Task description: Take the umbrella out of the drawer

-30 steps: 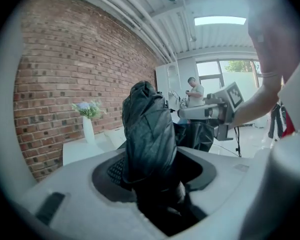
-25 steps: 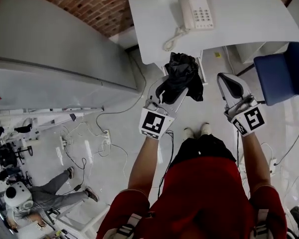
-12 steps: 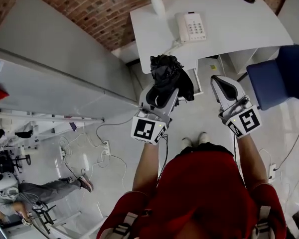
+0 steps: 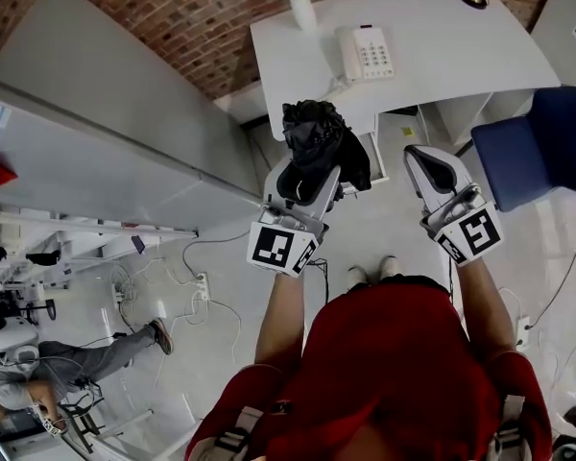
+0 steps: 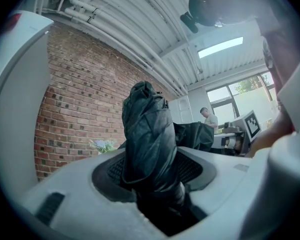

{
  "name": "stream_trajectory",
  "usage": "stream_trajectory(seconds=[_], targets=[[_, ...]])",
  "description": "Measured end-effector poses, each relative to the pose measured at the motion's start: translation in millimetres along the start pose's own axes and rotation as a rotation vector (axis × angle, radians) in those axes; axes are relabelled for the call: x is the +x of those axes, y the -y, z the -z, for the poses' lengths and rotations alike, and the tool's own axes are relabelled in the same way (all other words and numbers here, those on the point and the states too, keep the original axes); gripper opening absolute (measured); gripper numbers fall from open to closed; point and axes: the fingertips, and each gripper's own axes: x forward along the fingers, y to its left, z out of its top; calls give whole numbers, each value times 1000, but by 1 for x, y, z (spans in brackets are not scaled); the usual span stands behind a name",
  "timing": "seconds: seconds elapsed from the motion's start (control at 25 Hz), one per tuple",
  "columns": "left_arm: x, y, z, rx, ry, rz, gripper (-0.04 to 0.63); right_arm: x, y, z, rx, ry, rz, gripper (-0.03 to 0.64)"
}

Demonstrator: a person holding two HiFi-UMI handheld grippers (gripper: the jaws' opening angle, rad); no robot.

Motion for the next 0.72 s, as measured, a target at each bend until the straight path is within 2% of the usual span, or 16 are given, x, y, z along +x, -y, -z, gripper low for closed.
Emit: stream_trajectory(seconds=[0.72], targets=[[-1, -7, 11, -15, -25, -2, 229, -1, 6, 11, 9, -18, 14, 12]])
